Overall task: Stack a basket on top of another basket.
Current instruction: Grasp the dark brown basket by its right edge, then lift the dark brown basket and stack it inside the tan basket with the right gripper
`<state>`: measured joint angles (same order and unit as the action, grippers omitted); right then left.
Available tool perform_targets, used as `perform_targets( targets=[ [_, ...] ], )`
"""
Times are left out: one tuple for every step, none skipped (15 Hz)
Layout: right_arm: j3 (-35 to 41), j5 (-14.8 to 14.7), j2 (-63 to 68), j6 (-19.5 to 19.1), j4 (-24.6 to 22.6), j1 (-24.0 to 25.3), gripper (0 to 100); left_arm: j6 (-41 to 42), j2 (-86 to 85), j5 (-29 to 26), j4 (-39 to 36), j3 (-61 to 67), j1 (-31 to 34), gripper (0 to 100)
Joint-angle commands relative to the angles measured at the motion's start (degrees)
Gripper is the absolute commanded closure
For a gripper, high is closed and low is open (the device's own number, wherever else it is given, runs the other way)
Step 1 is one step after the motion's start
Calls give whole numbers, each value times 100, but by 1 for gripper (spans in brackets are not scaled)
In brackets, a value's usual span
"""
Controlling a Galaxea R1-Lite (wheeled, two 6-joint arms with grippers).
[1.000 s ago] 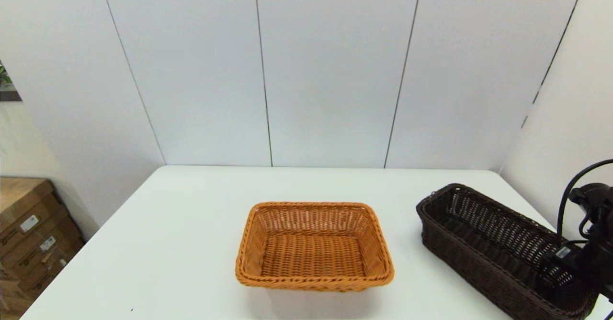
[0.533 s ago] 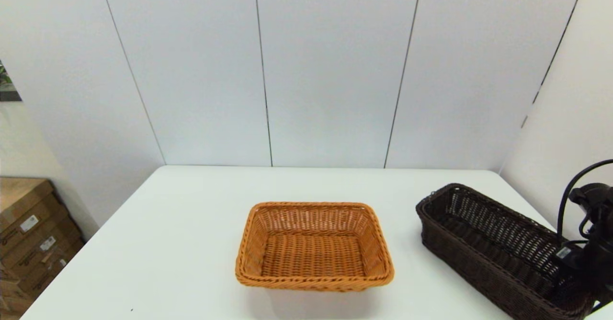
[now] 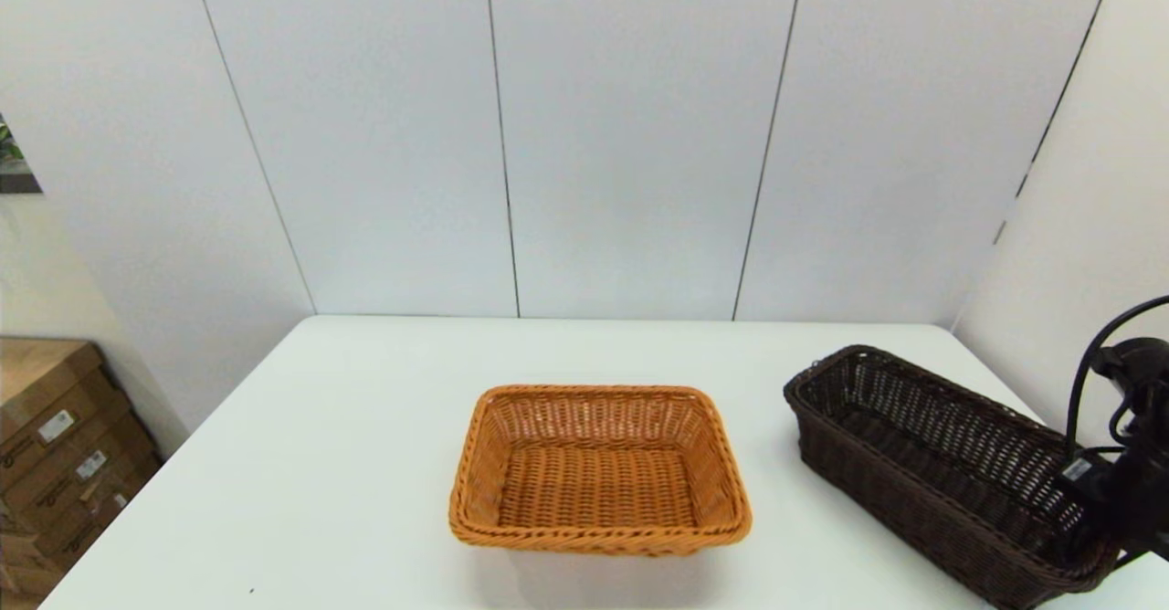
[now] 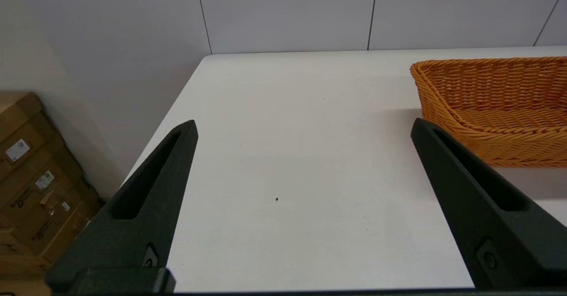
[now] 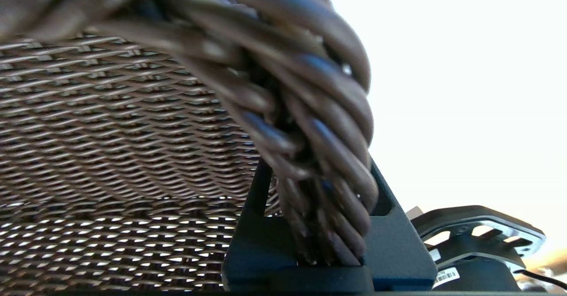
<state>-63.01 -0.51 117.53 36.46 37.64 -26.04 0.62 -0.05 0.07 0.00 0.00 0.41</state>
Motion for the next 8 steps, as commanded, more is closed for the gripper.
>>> perform_targets(
  targets=[
    [-123, 7, -485, 45, 15, -68, 100, -1, -4, 1, 0, 9, 2, 0],
    [-150, 16, -652, 54, 15, -77, 100, -1, -4, 1, 0, 9, 2, 0],
    [-185, 42, -793, 54, 15, -77, 100, -1, -4, 1, 0, 9, 2, 0],
    [-211, 51, -942, 63, 15, -68, 100, -1, -4, 1, 0, 9, 2, 0],
    [-229, 86, -1109, 63, 24, -68, 100, -1, -4, 1, 0, 9, 2, 0],
    [-238, 183, -1338, 45, 76, -68, 100, -1, -4, 1, 0, 9, 2, 0],
    [-299, 315, -1514, 19, 217, -59, 100, -1, -4, 1, 0, 9, 2, 0],
    [-352, 455, -1716, -8, 402, -42, 100, -1, -4, 1, 0, 9, 2, 0]
  ],
)
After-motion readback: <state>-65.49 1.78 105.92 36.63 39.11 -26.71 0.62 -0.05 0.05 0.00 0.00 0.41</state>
